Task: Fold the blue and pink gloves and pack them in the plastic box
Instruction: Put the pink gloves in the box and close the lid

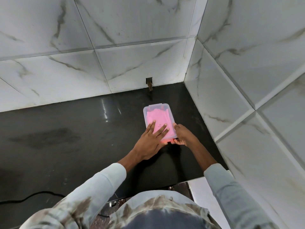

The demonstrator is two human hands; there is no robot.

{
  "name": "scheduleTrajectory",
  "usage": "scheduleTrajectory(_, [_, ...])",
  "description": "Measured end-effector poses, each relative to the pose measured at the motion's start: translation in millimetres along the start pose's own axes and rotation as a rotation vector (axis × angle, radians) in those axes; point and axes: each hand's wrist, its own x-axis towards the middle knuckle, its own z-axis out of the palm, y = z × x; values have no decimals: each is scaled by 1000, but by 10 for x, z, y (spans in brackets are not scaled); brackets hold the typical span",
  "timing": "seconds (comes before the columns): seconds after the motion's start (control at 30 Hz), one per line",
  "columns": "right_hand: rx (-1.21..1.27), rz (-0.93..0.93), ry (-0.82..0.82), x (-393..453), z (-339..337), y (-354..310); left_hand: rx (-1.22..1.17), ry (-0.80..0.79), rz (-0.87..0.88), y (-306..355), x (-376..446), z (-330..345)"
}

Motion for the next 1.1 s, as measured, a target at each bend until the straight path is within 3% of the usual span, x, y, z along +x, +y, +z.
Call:
scheduleTrajectory(0.13, [-70, -35, 23, 26, -21, -13, -39, -17, -4, -5, 15, -42])
scheduleTrajectory(0.3, [-399, -175, 87, 126, -94, -175, -146, 42, 2, -87, 52, -232])
scheduleTrajectory(0.4, [-651, -253, 220, 169, -10, -340, -259, 172, -202, -129, 140, -355])
scheduleTrajectory(0.53, [-645, -438, 401, 252, 181, -616, -569, 380, -577, -170, 385, -544])
scheduleTrajectory(0.7, [-591, -498, 372, 484, 318, -738, -640, 282, -773, -244, 789, -640])
scheduleTrajectory(0.83, [-565, -502, 401, 724, 362, -752, -714, 331, -985, -313, 1060, -609])
scheduleTrajectory(1.1, [-693, -670, 455, 930, 376, -829, -651, 535, -917, -296, 1137, -484])
